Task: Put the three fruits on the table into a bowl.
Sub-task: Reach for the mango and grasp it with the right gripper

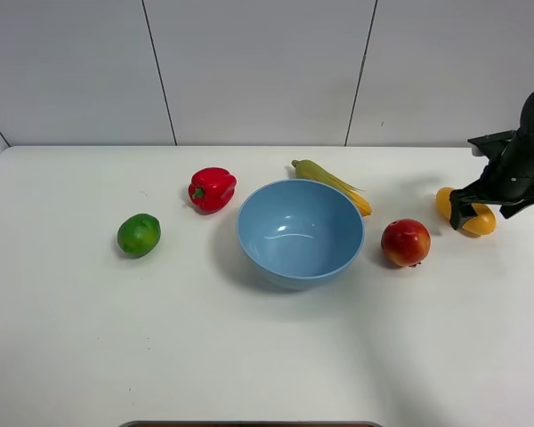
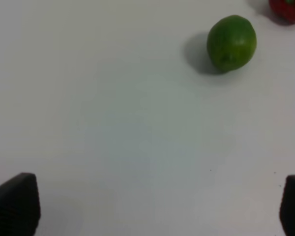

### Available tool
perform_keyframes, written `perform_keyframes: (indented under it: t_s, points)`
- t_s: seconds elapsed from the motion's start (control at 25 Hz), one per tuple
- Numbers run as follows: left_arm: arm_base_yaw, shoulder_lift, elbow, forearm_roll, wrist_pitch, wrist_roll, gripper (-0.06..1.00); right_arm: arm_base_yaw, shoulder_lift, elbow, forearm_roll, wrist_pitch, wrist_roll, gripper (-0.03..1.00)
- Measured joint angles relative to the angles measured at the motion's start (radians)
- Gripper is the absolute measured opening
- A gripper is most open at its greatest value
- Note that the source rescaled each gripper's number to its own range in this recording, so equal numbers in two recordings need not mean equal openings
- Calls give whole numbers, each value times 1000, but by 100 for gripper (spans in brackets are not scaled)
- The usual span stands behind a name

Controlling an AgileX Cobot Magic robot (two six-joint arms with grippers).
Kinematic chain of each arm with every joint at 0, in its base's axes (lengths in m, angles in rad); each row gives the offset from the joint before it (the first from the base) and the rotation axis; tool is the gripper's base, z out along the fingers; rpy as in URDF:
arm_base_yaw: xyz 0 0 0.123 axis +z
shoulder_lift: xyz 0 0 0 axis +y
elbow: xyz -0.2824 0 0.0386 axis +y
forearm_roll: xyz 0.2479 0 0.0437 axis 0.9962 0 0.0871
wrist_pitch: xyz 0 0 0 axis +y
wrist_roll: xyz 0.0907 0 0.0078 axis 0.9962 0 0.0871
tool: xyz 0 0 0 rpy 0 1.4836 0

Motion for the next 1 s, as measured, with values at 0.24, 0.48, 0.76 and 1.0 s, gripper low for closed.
perform_keyframes:
  t_s: [0.24, 0.48, 0.76, 1.0]
  points:
    - [0, 0, 0, -1, 0, 0, 100, 0, 9, 0, 36, -61, -38, 79]
    - [0, 0, 0, -1, 0, 0, 100, 0, 45, 0, 86, -78, -76, 79]
    - [0, 0, 0, -1, 0, 0, 100, 0, 78, -33, 108, -77, -78, 79]
    - [0, 0, 0, -1, 0, 0, 100, 0, 90, -39, 126, -80, -90, 79]
